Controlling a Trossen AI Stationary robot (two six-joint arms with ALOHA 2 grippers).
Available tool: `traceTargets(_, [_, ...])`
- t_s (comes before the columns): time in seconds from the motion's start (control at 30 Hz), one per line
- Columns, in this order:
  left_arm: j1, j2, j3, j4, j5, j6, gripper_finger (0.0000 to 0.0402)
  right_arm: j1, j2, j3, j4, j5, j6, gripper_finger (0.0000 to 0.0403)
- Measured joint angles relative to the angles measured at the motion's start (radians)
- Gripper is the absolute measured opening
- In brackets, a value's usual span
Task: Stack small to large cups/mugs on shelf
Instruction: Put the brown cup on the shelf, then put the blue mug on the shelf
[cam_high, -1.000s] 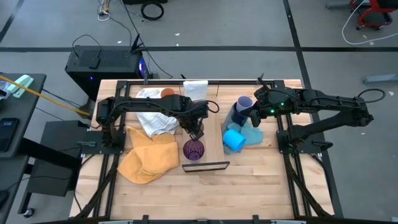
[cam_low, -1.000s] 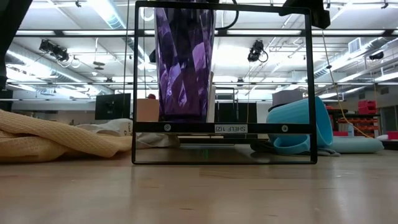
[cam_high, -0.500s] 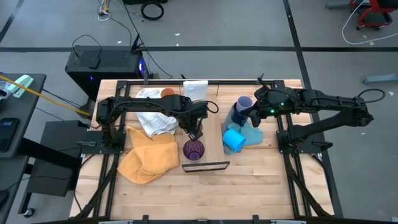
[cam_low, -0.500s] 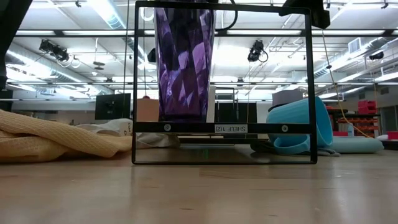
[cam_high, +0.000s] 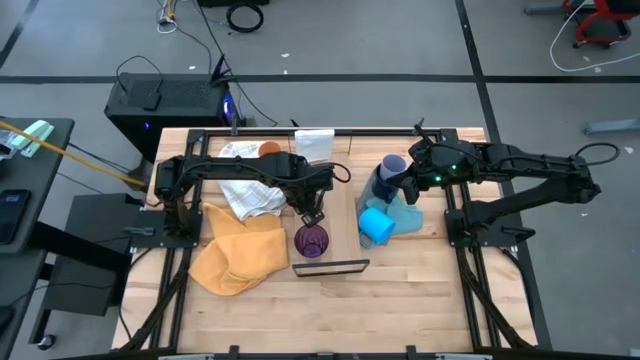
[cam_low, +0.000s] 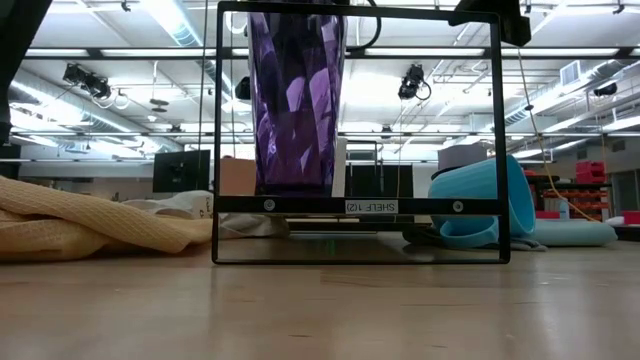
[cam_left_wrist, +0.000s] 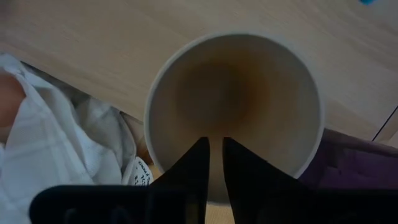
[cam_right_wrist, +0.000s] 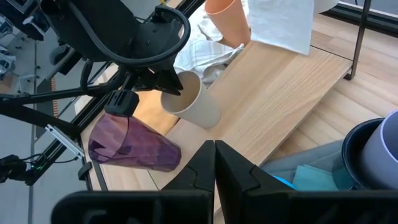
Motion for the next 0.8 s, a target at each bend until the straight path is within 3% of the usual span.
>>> traceTargets(0.53, [0.004,-0.020,0.008,0.025,0.010,0.006,0.0078,0.000,0.000,0.000,0.000,0.000,0.000,0.0015])
traceTargets(0.8, [0.014,-0.023,0.148,0.001,0.007,0.038,0.0085,0.000,0.000,-0.001,-0.002,0.000,-0.004,0.0015])
